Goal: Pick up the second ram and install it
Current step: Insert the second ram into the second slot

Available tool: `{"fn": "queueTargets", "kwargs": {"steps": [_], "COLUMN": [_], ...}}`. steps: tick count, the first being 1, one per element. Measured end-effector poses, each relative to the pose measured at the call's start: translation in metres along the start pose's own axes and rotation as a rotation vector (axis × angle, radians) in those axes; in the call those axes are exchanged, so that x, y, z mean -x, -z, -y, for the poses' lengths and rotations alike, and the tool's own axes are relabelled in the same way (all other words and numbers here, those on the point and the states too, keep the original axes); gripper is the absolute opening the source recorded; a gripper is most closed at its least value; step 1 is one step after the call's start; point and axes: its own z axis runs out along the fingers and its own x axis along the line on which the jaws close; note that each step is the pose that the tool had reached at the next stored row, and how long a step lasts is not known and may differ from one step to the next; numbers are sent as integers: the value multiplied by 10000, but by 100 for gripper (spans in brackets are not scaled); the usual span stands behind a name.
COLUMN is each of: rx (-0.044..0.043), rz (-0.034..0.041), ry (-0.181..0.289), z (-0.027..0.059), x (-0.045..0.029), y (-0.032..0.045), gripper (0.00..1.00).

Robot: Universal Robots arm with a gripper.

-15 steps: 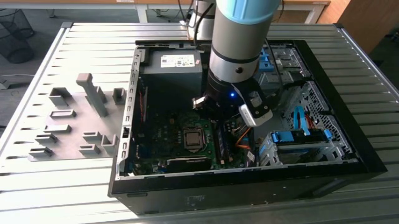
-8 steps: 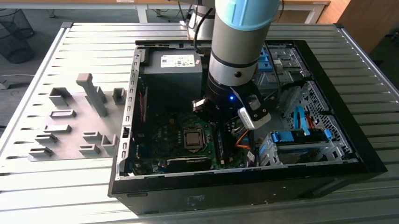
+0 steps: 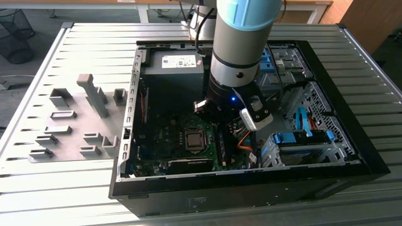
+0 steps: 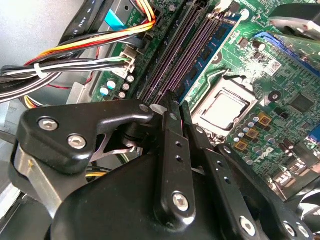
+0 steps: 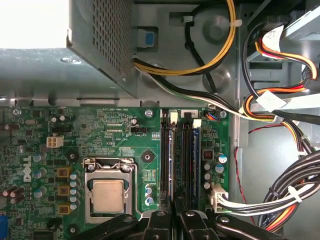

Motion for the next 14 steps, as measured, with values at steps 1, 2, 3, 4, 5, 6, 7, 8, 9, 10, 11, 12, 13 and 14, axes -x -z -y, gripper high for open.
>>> {"fn": "queueTargets", "kwargs": {"steps": [1, 2, 3, 4, 5, 6, 7, 8, 9, 10, 11, 12, 13, 14], "rx": [4, 7, 8, 11, 12, 16, 18, 21, 22, 24, 26, 27, 28, 26], "rz": [2, 1, 0, 0, 0, 0, 0, -1, -3, -5, -5, -5, -4, -4], "ry": [0, 2, 2, 1, 1, -1, -1, 0, 0, 1, 2, 9, 25, 44], "z": [-1, -1, 0, -1, -1, 0, -1, -1, -2, -2, -4, -6, -8, -12], "x": [1, 6, 11, 18, 20, 21, 23, 24, 24, 24, 25, 25, 26, 28], "y": [-6, -14, -23, -34, -43, -49, -54, -58, -58, -59, -61, -62, -65, -66], "gripper": [14, 14, 14, 14, 14, 14, 14, 14, 14, 14, 14, 14, 14, 14]}}
